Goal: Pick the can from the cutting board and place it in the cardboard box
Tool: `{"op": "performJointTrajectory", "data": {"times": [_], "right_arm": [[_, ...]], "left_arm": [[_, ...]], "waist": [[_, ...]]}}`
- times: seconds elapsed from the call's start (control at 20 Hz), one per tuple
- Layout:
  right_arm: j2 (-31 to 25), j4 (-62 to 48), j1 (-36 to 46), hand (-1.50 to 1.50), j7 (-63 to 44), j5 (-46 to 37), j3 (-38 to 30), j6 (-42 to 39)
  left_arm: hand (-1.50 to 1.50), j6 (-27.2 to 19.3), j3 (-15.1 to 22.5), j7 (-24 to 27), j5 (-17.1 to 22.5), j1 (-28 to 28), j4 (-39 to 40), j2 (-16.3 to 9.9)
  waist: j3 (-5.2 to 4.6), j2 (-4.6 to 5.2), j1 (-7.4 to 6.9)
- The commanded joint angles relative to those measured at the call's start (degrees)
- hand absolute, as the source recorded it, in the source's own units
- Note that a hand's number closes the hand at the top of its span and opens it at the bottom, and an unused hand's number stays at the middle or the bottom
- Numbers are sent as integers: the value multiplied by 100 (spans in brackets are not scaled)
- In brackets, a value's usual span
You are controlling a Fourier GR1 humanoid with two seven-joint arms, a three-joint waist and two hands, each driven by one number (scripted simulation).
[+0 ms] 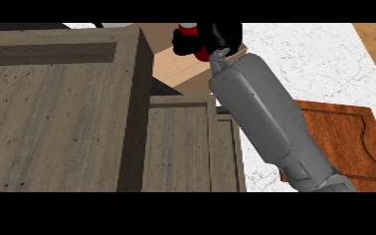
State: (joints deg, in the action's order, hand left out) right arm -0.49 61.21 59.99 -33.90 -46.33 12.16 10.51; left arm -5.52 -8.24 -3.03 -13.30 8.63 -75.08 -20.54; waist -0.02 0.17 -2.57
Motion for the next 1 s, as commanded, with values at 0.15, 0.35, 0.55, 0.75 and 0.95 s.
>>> {"op": "performJointTrajectory", "data": {"times": [0.15, 0.35, 0.55, 0.75, 0.95], "right_arm": [[48, -2155, 1029, 150, 501, 852, -20, 1105], [48, -3116, 1511, 150, 738, 976, -150, 1206], [48, -3731, 1582, 150, 548, 1017, -59, 1738], [48, -4015, 1466, -150, 690, 1674, -401, 1697], [48, -4265, 1434, -150, 1286, 1966, -473, 1795]], "left_arm": [[0, 170, 78, -109, 24, -39, -310, -12], [0, 222, -13, 2, 65, 204, 19, -61], [0, 99, 104, -1, -105, 470, 136, 21], [0, 21, 336, -279, -223, 685, 8, 250], [0, 122, 193, -57, -141, 542, 175, 116]], "waist": [[-3, 88, -228], [-8, 131, -234], [-12, 194, -375], [-2, 230, -456], [-3, 226, -479]]}}
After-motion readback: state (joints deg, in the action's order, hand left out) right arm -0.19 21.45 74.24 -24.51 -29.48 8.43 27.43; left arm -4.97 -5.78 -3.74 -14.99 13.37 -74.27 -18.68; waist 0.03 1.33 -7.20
